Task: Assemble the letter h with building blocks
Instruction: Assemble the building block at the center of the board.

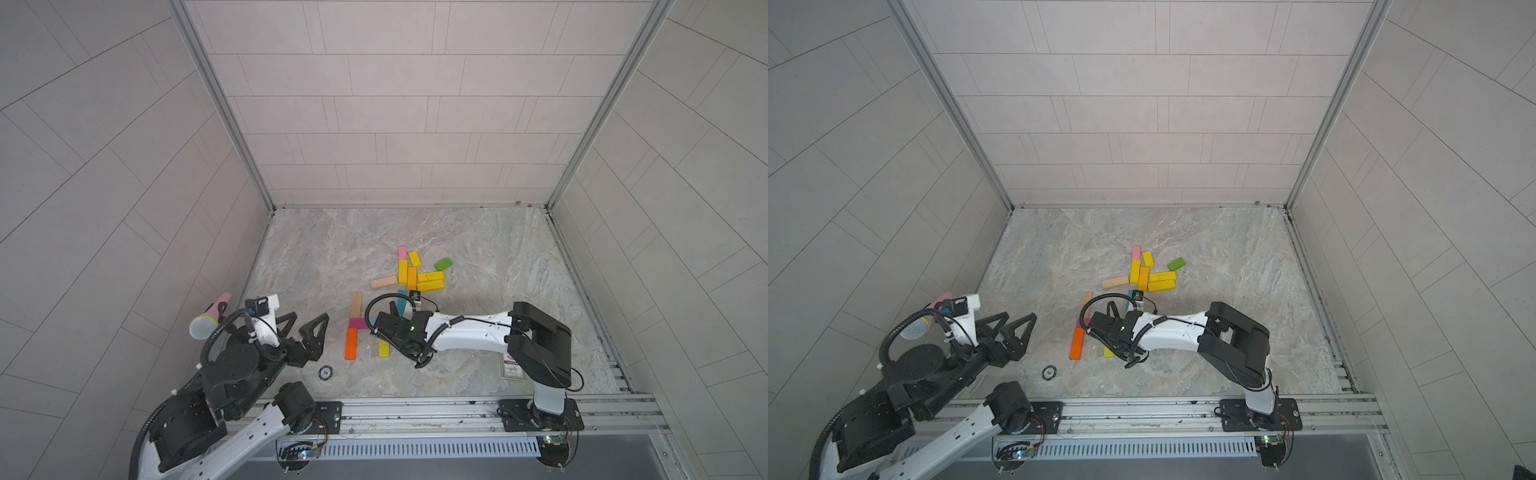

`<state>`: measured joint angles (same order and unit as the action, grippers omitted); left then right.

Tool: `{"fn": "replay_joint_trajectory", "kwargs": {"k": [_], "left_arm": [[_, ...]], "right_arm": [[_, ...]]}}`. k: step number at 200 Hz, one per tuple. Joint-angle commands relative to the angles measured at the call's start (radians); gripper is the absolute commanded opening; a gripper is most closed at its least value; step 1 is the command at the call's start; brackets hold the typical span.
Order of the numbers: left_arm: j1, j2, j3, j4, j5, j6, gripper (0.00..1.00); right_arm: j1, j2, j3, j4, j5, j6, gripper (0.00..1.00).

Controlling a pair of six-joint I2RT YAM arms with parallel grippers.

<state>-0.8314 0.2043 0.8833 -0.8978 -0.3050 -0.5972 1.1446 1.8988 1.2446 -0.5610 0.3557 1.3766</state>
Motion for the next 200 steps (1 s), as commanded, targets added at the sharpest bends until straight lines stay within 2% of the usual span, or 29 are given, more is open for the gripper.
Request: {"fn": "replay_joint_trajectory", "kwargs": {"k": [1, 200], "left_arm": [[0.005, -0.009, 0.031, -0.029, -0.028, 0.023, 1.00], [0.005, -0.003, 0.036, -0.037, -0.037, 0.034, 1.00]], "right_arm": [[-0.003, 0.021, 0.027, -0.051, 0.022, 0.056, 0.47], [-0.052, 0.124, 0.115, -0.089, 0.005, 0.097, 0.47]]}}
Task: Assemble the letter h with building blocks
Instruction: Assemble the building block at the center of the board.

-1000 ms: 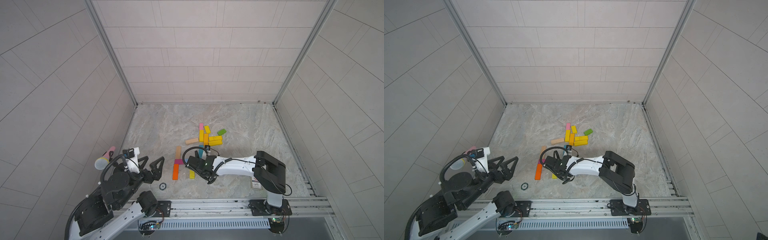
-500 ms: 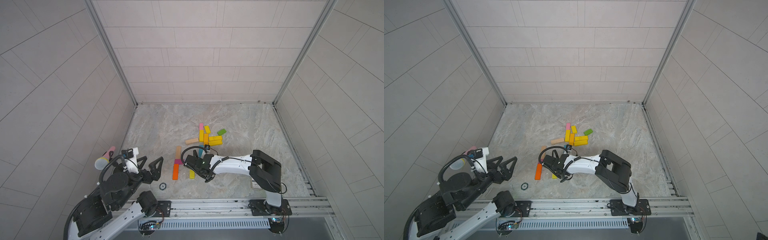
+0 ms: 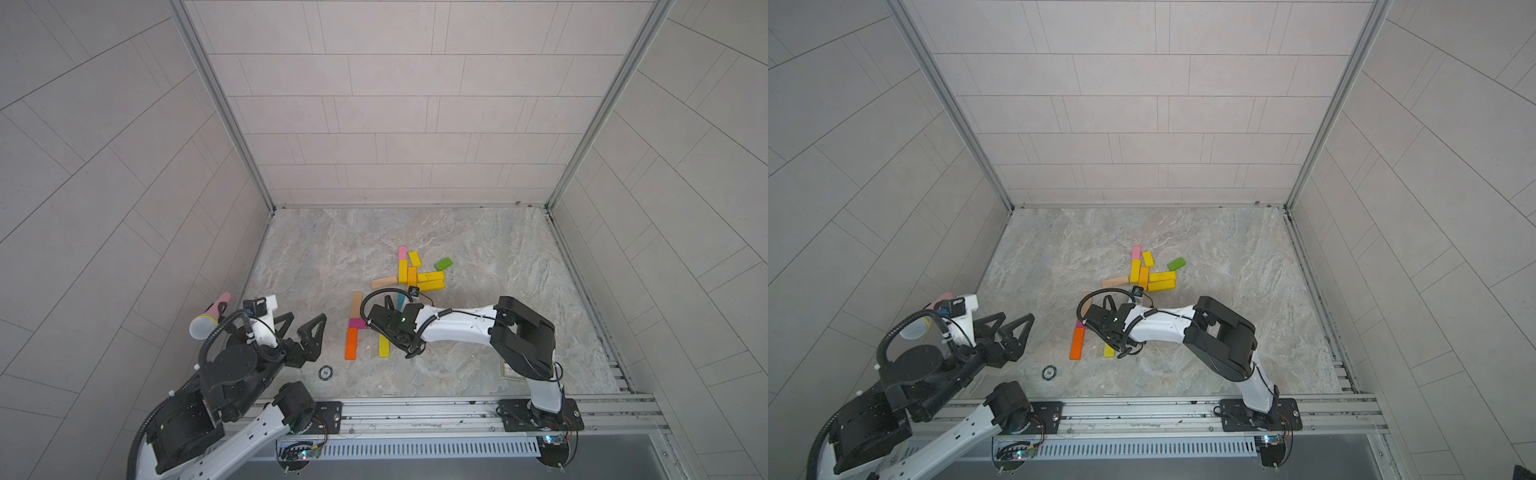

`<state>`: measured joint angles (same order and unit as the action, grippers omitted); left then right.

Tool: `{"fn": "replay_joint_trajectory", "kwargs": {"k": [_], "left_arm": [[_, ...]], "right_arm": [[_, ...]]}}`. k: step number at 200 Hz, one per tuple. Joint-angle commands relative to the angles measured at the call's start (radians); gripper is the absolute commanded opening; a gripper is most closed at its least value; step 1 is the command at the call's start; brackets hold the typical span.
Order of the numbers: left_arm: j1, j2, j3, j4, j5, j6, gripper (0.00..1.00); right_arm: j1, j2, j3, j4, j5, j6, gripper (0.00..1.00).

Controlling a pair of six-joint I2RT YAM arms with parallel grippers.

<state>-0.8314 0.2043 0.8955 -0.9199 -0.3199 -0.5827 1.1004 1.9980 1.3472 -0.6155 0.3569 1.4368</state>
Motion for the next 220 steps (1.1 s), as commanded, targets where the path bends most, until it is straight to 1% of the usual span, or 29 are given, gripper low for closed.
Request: {"fn": "replay_joint_trajectory", "kwargs": {"k": [1, 55, 77, 99, 156, 201, 220], "left_arm": [[0.005, -0.003, 0.024, -0.015, -0.022, 0.020, 1.00], [0.003, -0.005, 0.025, -0.020, -0.029, 0.025, 1.00], [0.004, -0.004, 0.025, -0.020, -0.030, 0.029, 1.00], [0.003, -0.003, 0.024, -0.022, -0.036, 0.030, 1.00], [0.003, -0.005, 0.027, -0.026, -0.038, 0.034, 1.00], [0.003, -0.003, 0.028, -0.025, -0.032, 0.033, 1.00], [0.003, -0.003, 0.033, -0.026, -0.028, 0.032, 1.00]], "right_arm": [[-0.008, 0.025, 0.012, -0.034, 0.003, 0.037, 0.47], [-0.022, 0.039, 0.019, -0.036, -0.003, 0.046, 0.49], [-0.024, 0.042, 0.020, -0.036, -0.003, 0.050, 0.54], [-0.024, 0.048, 0.024, -0.032, -0.010, 0.048, 0.62], [-0.025, 0.047, 0.023, -0.021, -0.008, 0.054, 0.77], [-0.028, 0.031, 0.023, 0.010, 0.004, 0.036, 0.80], [-0.027, -0.004, 0.029, 0.026, 0.035, -0.007, 0.81]]}}
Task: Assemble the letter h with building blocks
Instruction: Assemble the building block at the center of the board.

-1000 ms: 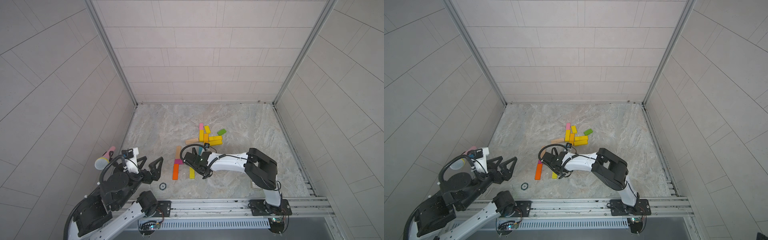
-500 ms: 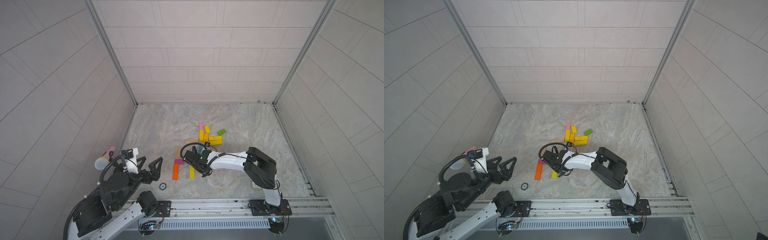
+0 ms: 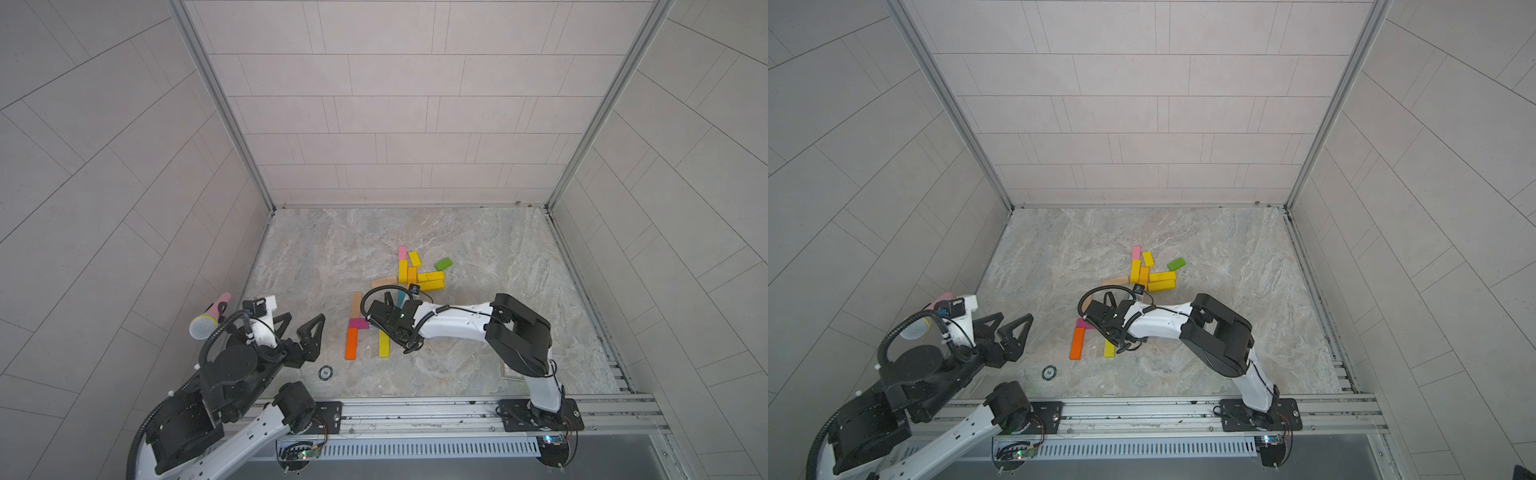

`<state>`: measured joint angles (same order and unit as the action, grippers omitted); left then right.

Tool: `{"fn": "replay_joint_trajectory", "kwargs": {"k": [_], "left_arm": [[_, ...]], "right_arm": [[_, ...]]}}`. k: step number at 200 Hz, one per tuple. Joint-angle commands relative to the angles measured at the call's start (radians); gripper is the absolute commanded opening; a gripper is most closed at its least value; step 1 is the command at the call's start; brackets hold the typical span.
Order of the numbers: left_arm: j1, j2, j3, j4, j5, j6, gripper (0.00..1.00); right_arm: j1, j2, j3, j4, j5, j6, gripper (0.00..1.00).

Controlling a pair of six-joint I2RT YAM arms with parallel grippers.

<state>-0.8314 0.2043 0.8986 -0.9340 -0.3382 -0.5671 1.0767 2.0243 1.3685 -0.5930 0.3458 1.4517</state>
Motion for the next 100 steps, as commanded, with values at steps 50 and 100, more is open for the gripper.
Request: {"fn": "replay_joint_trajectory", "kwargs": {"k": [50, 100], "left_arm": [[0.003, -0.012, 0.043, -0.012, -0.001, 0.022, 1.00], [0.004, -0.037, 0.056, -0.029, -0.016, 0.035, 1.00]], "right_arm": [[-0.001, -0.237, -0.066, 0.090, 0.116, -0.194, 0.86], [0.019, -0.417, -0.292, 0.369, -0.172, -0.427, 0.87]]}}
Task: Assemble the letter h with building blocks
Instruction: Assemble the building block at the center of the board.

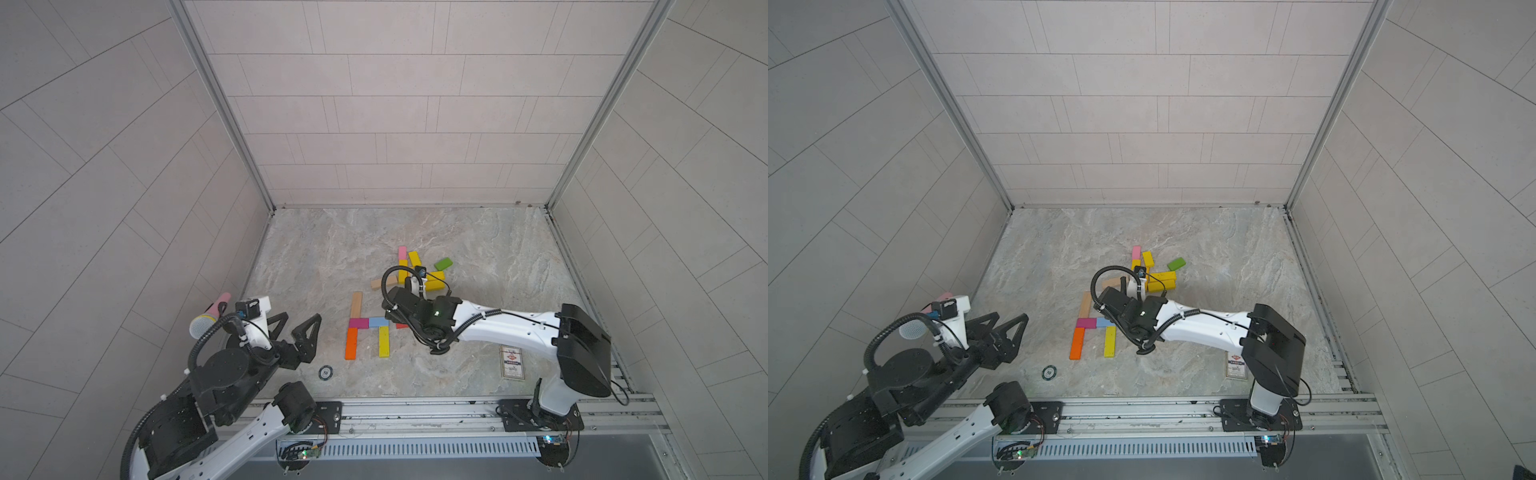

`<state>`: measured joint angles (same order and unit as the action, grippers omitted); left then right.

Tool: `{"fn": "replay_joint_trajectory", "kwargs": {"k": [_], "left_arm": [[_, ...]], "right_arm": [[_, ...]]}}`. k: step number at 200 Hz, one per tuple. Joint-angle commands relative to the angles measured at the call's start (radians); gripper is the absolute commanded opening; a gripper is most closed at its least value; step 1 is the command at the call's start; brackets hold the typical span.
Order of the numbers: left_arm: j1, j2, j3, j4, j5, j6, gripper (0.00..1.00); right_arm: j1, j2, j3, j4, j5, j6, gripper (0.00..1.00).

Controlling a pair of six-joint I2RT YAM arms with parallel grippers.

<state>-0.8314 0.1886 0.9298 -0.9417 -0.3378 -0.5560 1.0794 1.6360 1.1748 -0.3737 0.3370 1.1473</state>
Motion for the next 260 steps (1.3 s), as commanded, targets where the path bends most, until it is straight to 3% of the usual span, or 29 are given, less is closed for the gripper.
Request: {"fn": "replay_joint_trajectory", "kwargs": {"k": [1, 20, 35, 106, 260], "left_arm": [[0.003, -0.021, 0.025, -0.022, -0.018, 0.025, 1.00], [0.003, -0.023, 0.026, -0.016, -0.017, 0.024, 1.00], [0.003, -0.017, 0.030, -0.020, -0.017, 0.022, 1.00], [0.004, -0.007, 0.040, -0.020, -0.011, 0.013, 1.00], [0.003, 0.003, 0.049, -0.022, -0.023, 0.022, 1.00]], "right_arm": [[0.016, -0.030, -0.102, 0.159, -0.172, -0.123, 0.87], [0.031, -0.029, -0.166, 0.267, -0.303, -0.117, 0.86], [0.052, -0.007, -0.169, 0.269, -0.334, -0.113, 0.86], [0.076, 0.082, -0.185, 0.244, -0.298, -0.030, 0.86], [-0.008, 0.178, -0.207, 0.381, -0.354, 0.093, 0.86]]}}
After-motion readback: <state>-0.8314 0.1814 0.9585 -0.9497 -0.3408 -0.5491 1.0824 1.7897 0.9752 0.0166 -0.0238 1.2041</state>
